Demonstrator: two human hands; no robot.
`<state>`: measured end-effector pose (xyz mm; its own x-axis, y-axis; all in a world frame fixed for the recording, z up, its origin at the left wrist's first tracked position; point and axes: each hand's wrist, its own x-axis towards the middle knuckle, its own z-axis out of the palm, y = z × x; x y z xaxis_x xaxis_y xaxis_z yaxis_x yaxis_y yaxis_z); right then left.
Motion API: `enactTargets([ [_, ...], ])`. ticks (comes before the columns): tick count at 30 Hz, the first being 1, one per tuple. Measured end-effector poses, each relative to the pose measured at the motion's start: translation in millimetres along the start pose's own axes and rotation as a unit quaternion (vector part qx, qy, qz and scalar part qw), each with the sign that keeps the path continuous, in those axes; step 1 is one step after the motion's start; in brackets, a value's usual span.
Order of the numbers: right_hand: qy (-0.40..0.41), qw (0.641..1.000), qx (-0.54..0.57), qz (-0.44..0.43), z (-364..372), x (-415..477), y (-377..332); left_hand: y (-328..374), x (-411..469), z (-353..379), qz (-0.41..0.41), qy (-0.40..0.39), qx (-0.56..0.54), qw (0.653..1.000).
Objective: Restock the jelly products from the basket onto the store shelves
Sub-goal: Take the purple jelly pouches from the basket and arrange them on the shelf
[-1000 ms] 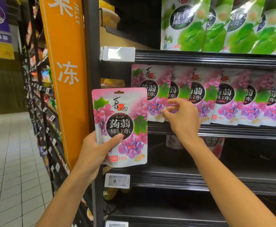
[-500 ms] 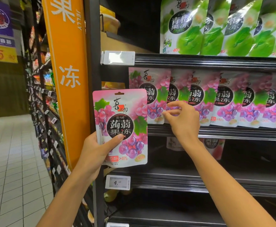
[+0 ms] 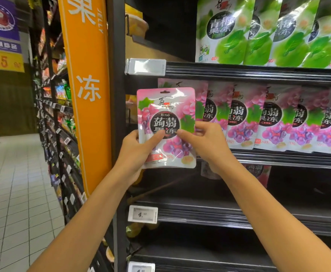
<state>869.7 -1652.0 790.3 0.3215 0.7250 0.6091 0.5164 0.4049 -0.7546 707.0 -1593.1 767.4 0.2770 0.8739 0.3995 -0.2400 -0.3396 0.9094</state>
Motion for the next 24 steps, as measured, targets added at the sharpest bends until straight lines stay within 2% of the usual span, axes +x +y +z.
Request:
enactTargets([
  [2, 0.027, 0.999, 0.020, 0.014, -2, 7, 1, 6, 2, 2, 0.038, 0.030, 0.011, 0.999],
  [4, 0.052, 0.998, 0.026, 0.014, -1, 14, 1, 9, -2, 3, 0.109, 0.065, 0.056, 0.990],
  [7, 0.086, 0.996, 0.006, 0.000, 4, 25, -2, 4, -12, 4, 0.223, 0.081, 0.165, 0.957],
  [9, 0.103, 0.994, -0.010, -0.016, 9, 32, -8, 1, -14, 5, 0.271, 0.074, 0.253, 0.926],
  [15, 0.145, 0.987, -0.063, -0.034, 30, 45, -11, -9, 0, -1, 0.270, 0.089, 0.358, 0.889],
  [21, 0.081, 0.992, -0.079, -0.046, 34, 36, -3, -28, 0, -8, 0.250, 0.052, 0.366, 0.895],
  [24, 0.102, 0.989, -0.085, -0.068, 27, 27, 4, -33, -2, -9, 0.244, 0.046, 0.372, 0.894],
])
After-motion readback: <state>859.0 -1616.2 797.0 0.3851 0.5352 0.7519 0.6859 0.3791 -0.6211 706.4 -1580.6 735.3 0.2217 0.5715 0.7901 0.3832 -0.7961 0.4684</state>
